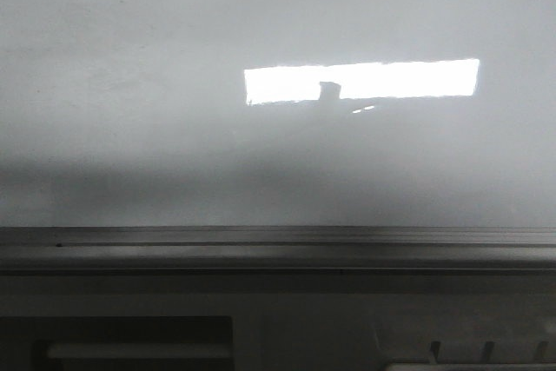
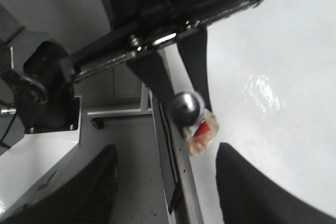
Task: Write number 3 on whiteboard
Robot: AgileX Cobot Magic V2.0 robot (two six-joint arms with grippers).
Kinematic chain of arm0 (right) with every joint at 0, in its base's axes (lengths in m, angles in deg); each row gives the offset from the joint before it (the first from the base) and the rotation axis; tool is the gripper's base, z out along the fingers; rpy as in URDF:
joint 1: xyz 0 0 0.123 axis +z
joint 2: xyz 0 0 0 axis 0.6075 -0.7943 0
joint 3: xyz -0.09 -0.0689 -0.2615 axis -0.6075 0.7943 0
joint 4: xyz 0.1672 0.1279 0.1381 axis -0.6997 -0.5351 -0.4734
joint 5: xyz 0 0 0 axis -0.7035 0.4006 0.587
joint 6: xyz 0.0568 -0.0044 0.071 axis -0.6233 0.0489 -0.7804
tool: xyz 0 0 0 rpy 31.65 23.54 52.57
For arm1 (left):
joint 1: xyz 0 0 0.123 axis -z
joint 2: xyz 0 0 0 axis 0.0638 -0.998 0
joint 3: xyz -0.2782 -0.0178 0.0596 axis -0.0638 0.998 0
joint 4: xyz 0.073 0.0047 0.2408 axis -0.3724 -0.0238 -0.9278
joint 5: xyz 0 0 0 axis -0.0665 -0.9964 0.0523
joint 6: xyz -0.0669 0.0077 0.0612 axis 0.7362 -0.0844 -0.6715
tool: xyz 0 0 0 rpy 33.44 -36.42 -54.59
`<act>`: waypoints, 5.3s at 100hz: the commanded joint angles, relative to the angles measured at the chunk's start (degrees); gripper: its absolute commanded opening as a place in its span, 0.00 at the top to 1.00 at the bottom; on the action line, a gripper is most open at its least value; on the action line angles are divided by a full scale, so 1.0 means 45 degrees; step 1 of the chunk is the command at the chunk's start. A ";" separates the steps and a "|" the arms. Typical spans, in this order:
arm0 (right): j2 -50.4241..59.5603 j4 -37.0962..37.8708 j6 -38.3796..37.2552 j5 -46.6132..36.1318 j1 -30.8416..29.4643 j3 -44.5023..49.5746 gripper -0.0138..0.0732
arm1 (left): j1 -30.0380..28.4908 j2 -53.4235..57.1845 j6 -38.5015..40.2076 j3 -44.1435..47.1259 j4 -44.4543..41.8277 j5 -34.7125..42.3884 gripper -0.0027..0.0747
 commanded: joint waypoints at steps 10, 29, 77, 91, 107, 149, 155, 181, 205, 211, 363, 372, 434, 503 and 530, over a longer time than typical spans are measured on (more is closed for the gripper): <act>-0.0666 -0.0593 -0.0069 -0.1202 0.0056 -0.0981 0.42 | -0.0034 0.0123 0.0011 -0.0415 0.0655 0.0242 0.99; -0.1427 -0.1837 -0.0069 -0.1032 0.0056 -0.1398 0.42 | -0.0034 0.0123 0.0011 -0.0415 0.0655 0.0101 0.99; -0.2030 -0.1886 -0.0069 -0.0650 0.0066 -0.1398 0.92 | -0.0034 0.0123 0.0083 -0.0415 0.0755 0.0072 0.99; -0.2030 -0.1605 -0.0069 -0.0884 0.0066 -0.1398 0.91 | -0.0087 0.0386 0.0447 -0.0435 0.1115 0.0252 0.75; -0.2030 -0.1045 -0.0069 -0.1300 -0.0310 -0.1398 0.91 | -0.0087 0.1170 0.2334 -0.0435 0.0845 0.1189 0.35; -0.2412 -0.0859 -0.0069 -0.3284 -0.2575 -0.1352 0.91 | -0.0087 0.5537 0.9222 0.1887 -0.3760 0.4430 0.66; -0.2598 -0.0822 -0.0069 -0.3355 -0.2595 -0.1352 0.91 | -0.0087 0.6215 0.9984 0.2734 -0.3711 0.5154 0.76; -0.3443 -0.0759 -0.0069 -0.4033 -0.2656 -0.1323 0.91 | -0.0087 0.8311 1.0521 0.5190 -0.2031 0.7474 0.99; -0.3548 0.0183 -0.0069 -0.4140 -0.2823 -0.1323 0.91 | -0.0087 0.8519 1.0521 0.5238 -0.2005 0.7418 0.99; -0.3548 0.0245 -0.0069 -0.3971 -0.2988 -0.1323 0.91 | -0.0087 0.8519 1.0521 0.5238 -0.2005 0.7418 0.99; -0.1929 -0.1014 -0.0749 -0.3986 -0.3537 0.2615 0.91 | -0.0087 0.8519 1.0498 0.5238 -0.2028 0.7705 0.99; -0.2181 -0.1570 -0.0749 -0.4513 -0.3075 0.2924 0.91 | -0.0087 0.8519 1.0498 0.5238 -0.2028 0.7705 0.99; -0.1183 -0.2046 0.0195 0.0744 -0.1429 -0.1337 0.91 | -0.0087 0.8448 1.0498 0.5249 -0.1432 0.7636 0.96; -0.1265 -0.0839 0.0603 0.3719 -0.0105 -0.3552 0.91 | -0.0055 0.1131 0.8227 -0.3127 0.0663 -0.3672 0.49; -0.1265 -0.0839 0.0603 0.3168 0.0621 -0.3585 0.91 | 0.0464 0.0416 0.8090 -0.3323 0.0750 -0.3672 0.49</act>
